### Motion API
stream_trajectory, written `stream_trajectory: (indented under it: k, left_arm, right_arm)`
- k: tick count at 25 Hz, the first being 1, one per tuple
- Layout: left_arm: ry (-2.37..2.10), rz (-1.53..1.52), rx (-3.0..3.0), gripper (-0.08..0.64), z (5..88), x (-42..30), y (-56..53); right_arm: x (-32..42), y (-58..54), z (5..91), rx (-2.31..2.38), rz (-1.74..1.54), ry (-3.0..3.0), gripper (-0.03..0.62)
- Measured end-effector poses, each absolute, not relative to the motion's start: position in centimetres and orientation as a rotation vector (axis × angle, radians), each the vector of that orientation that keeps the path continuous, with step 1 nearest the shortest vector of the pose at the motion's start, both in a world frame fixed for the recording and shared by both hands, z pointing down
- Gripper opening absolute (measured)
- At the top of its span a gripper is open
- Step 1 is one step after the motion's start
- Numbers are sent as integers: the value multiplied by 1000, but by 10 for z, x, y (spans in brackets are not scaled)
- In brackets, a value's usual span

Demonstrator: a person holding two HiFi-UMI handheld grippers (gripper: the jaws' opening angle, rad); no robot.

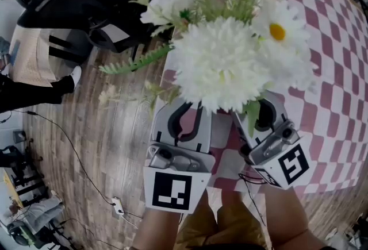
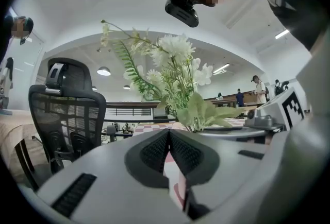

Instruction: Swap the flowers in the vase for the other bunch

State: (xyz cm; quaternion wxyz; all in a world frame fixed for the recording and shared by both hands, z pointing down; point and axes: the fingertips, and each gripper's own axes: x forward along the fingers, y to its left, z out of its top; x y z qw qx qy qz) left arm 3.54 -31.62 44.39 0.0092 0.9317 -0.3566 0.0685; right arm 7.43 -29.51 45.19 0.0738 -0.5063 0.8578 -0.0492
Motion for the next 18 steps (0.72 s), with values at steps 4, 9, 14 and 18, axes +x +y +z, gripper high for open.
stream_trajectory:
  k: [4,9,14,18]
  left_arm:
    - [-1106,207,2906,8,443,37,-316]
    - [-1100,206,2908,8,444,38,-314]
    - [-1101,196,2906,8,443,39,-311]
    - [-1095,200,2904,8,443,38,-310]
  right_arm:
    - [72,-294,451,-1506,-153,2592,59]
    - [73,-290,455,-1518,-144,2605,134]
    - [73,-285,454,-1520,-126,2620,158]
    - [73,-284,453,-1537,-122,2624,184]
